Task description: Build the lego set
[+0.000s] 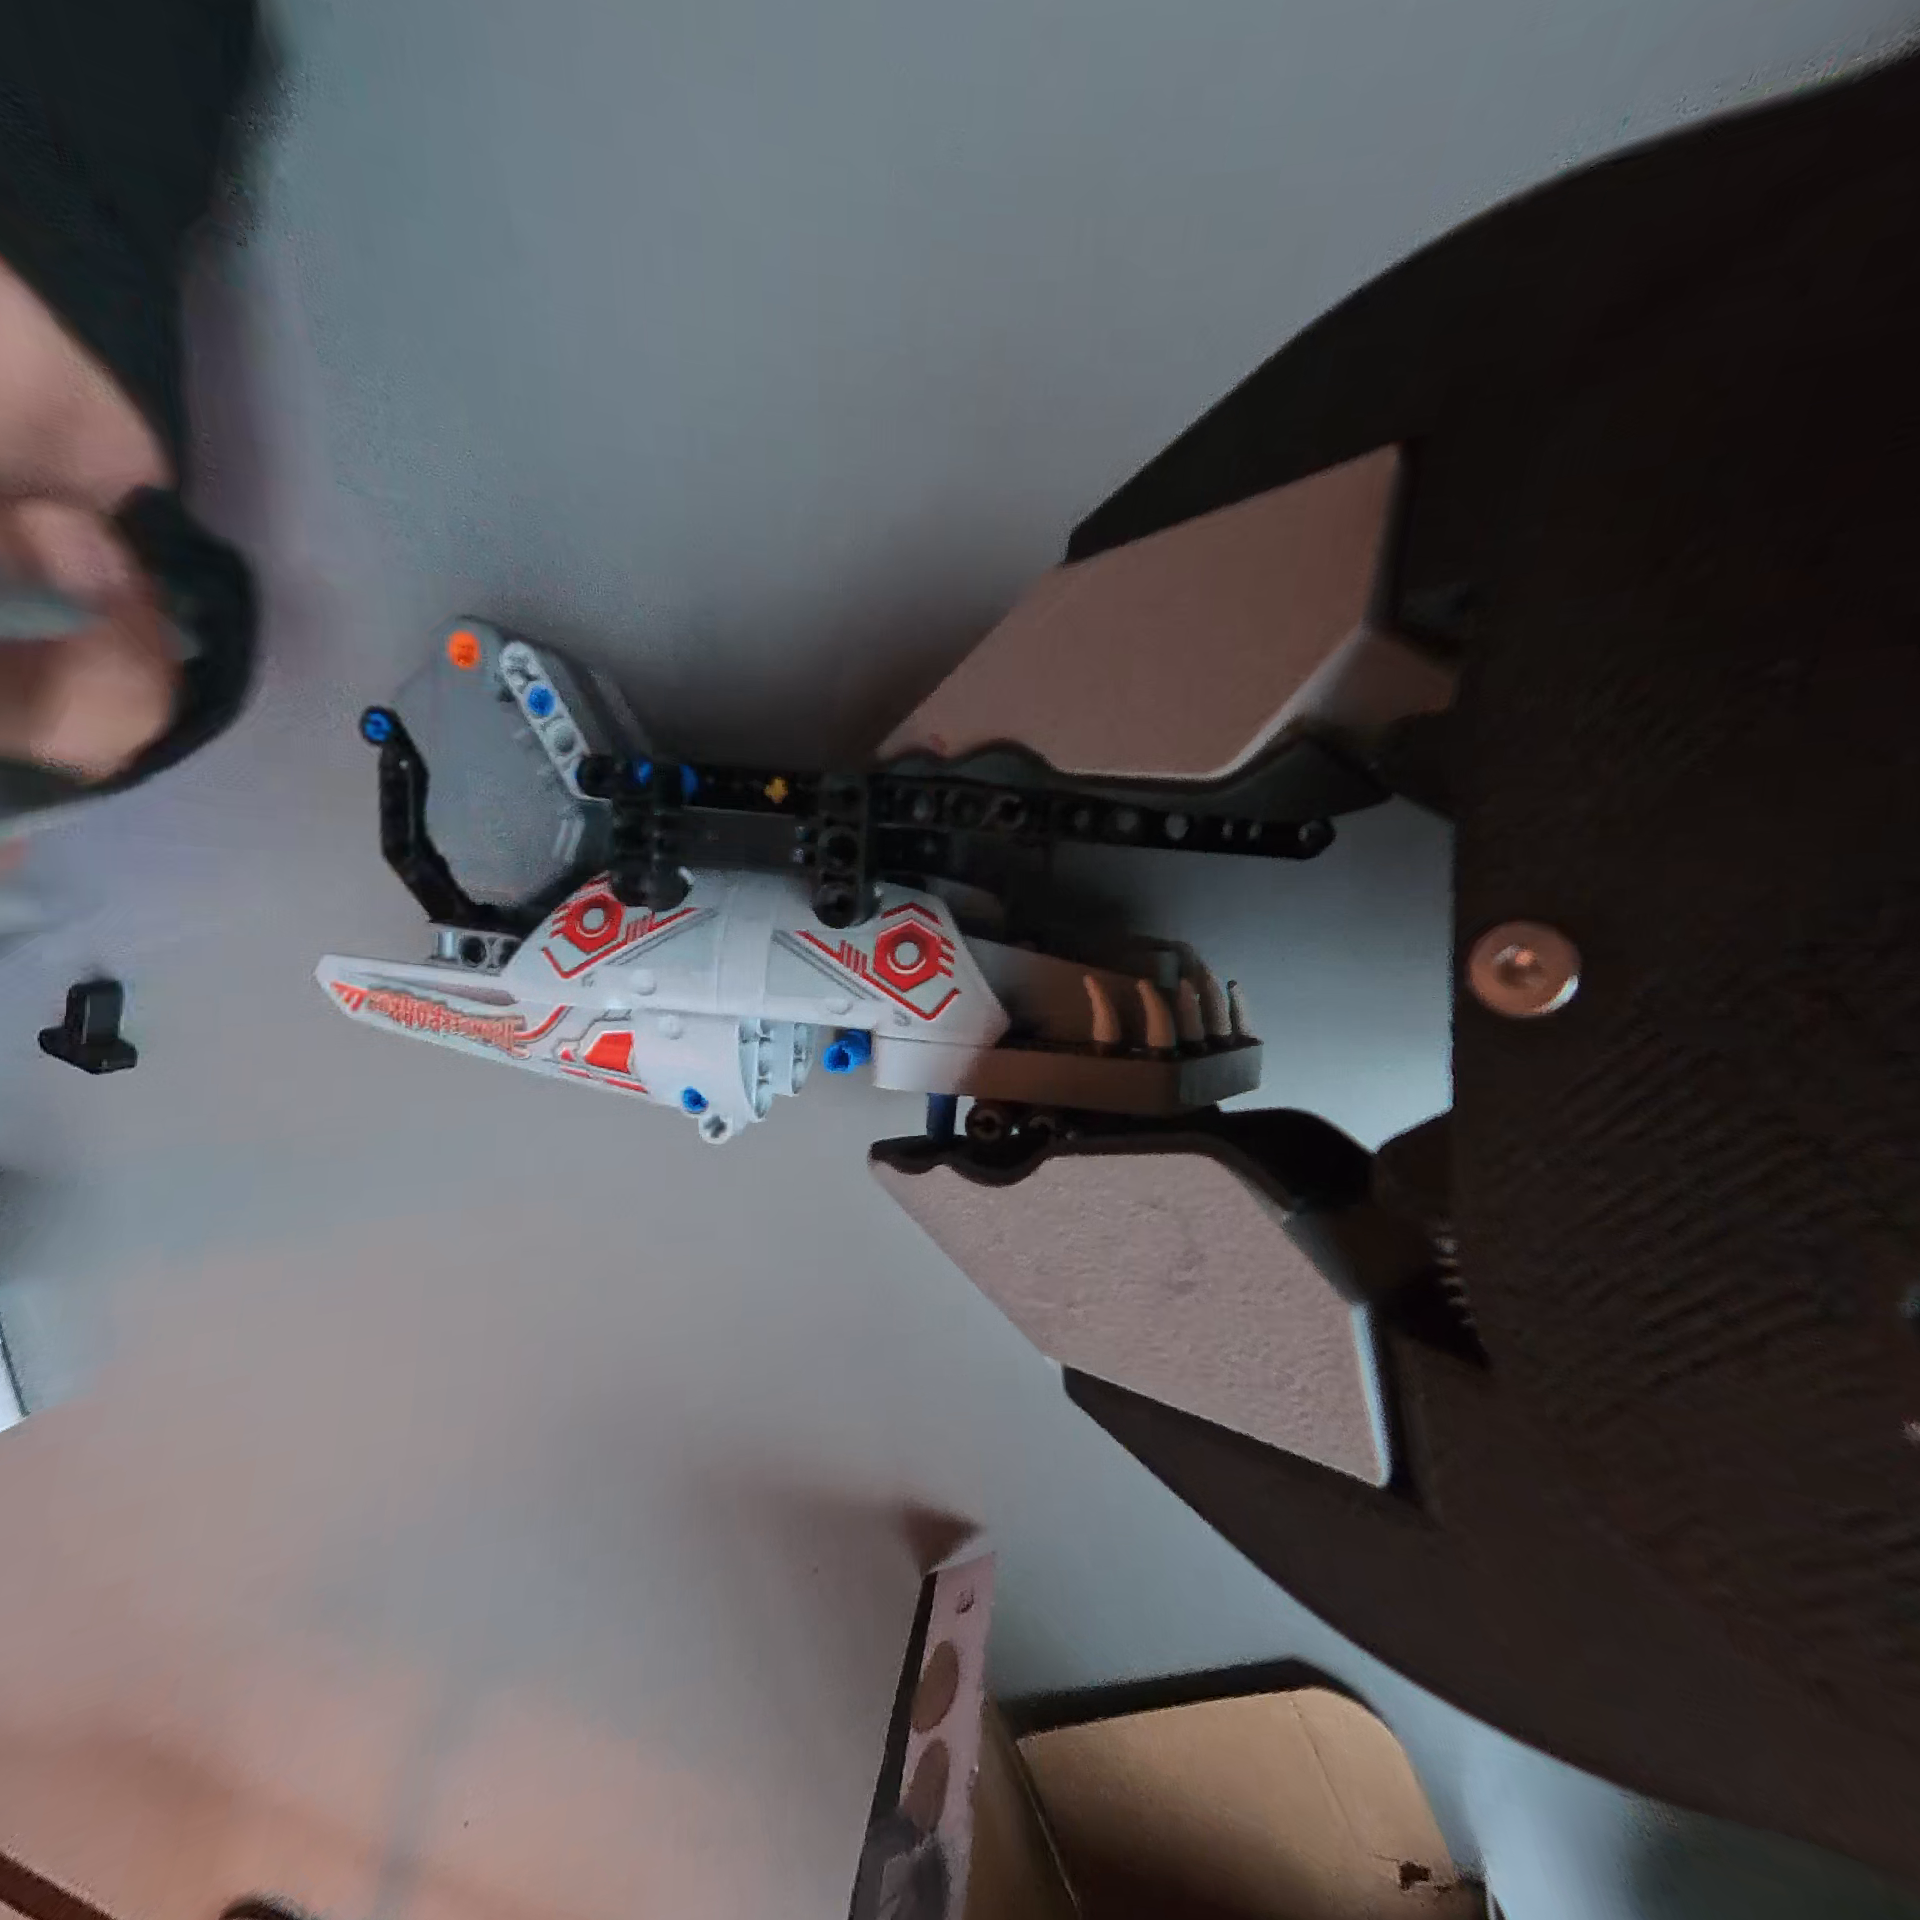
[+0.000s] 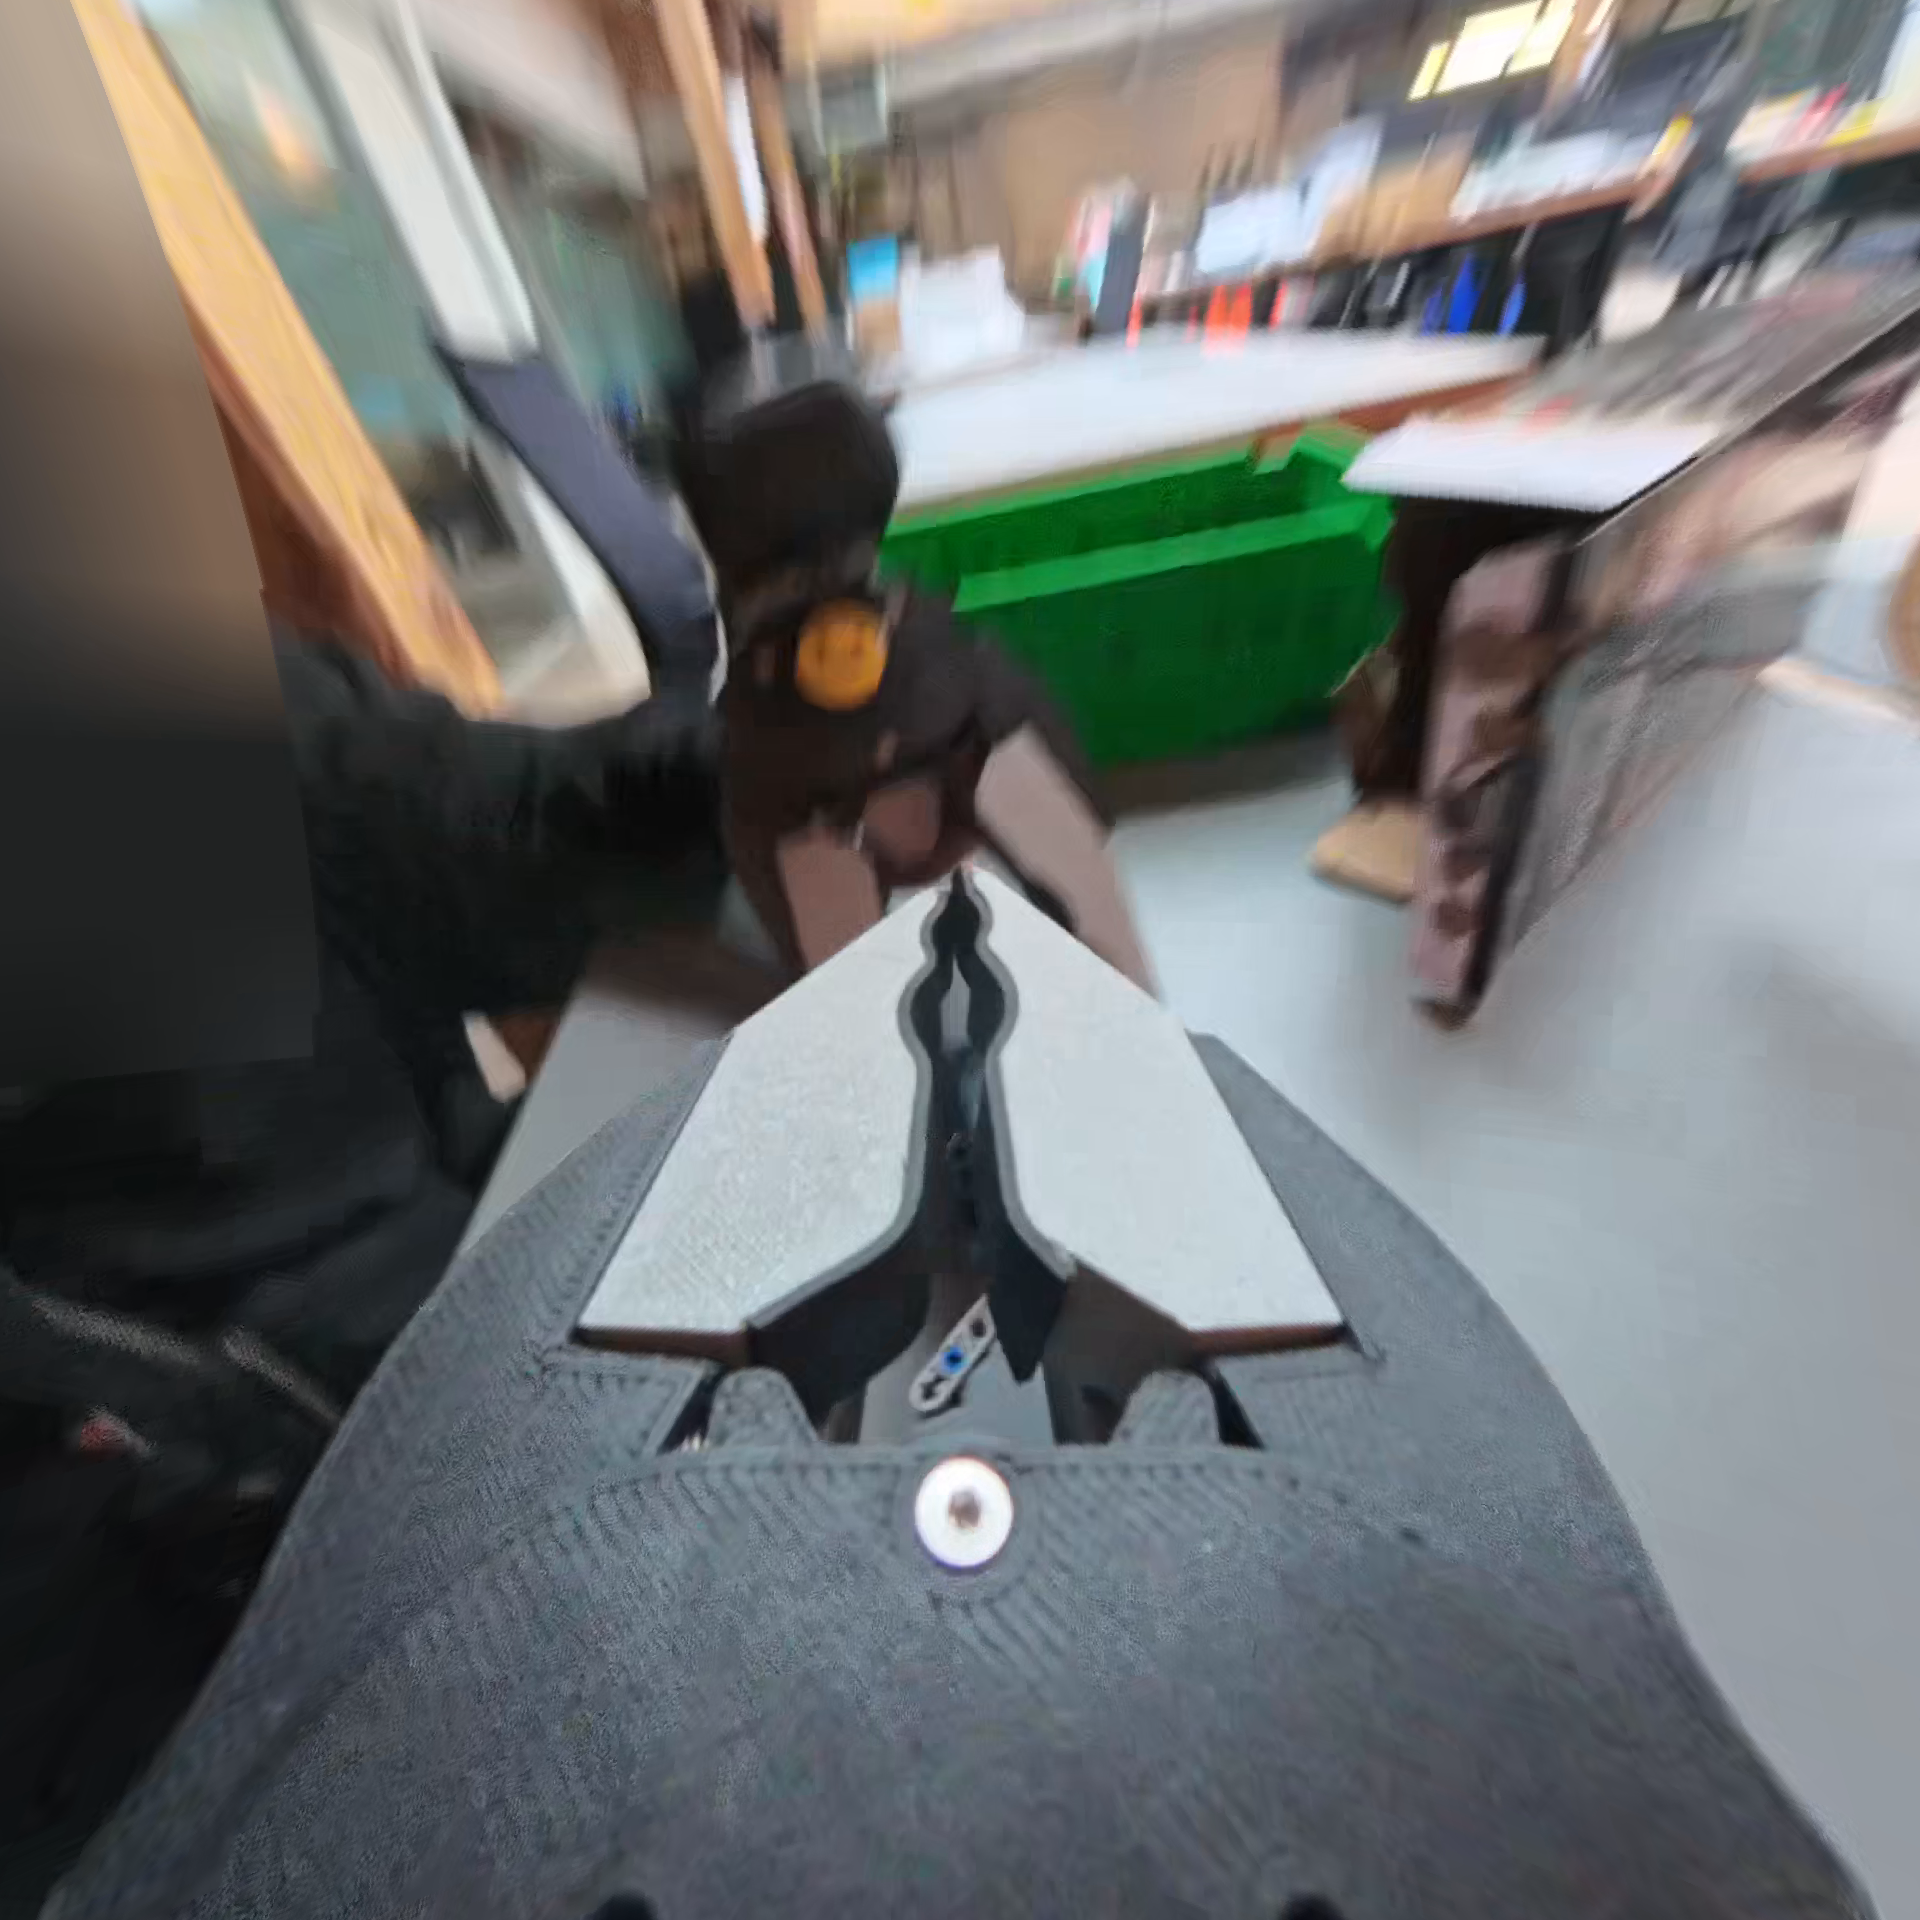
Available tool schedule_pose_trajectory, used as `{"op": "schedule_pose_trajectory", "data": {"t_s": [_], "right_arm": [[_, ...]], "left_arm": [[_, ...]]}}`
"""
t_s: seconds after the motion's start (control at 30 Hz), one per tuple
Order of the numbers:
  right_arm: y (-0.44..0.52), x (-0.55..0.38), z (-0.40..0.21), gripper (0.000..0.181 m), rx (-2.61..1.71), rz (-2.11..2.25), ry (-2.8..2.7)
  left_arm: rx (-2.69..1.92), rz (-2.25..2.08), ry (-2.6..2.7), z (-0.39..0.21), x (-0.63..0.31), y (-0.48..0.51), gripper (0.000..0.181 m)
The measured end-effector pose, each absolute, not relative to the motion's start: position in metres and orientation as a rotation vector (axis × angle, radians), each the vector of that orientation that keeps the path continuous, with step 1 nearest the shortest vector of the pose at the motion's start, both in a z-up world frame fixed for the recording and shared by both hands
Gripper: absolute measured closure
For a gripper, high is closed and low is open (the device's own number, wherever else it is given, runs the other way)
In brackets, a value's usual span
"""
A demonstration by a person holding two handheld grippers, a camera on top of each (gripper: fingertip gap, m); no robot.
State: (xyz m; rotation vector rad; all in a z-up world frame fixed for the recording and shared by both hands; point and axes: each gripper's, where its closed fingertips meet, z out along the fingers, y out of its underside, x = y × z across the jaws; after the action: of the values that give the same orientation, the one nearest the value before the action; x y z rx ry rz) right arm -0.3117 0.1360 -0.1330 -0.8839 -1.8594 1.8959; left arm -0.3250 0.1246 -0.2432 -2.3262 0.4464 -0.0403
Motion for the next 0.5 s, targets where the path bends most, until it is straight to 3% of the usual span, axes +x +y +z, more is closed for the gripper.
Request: {"op": "schedule_pose_trajectory", "data": {"t_s": [0.23, 0.33, 0.5], "right_arm": [[0.153, -0.302, -0.152, 0.181, -0.964, 1.625, -2.004], [0.144, -0.297, -0.179, 0.169, -1.043, 1.385, -2.139], [0.137, -0.294, -0.199, 0.164, -1.152, 1.199, -2.129]], "left_arm": [[-2.298, -0.073, 0.421, -0.242, -0.323, 0.13, 0.114], [-2.282, -0.099, 0.383, -0.24, -0.324, 0.132, 0.114], [-2.283, -0.075, 0.361, -0.241, -0.324, 0.133, 0.114]]}}
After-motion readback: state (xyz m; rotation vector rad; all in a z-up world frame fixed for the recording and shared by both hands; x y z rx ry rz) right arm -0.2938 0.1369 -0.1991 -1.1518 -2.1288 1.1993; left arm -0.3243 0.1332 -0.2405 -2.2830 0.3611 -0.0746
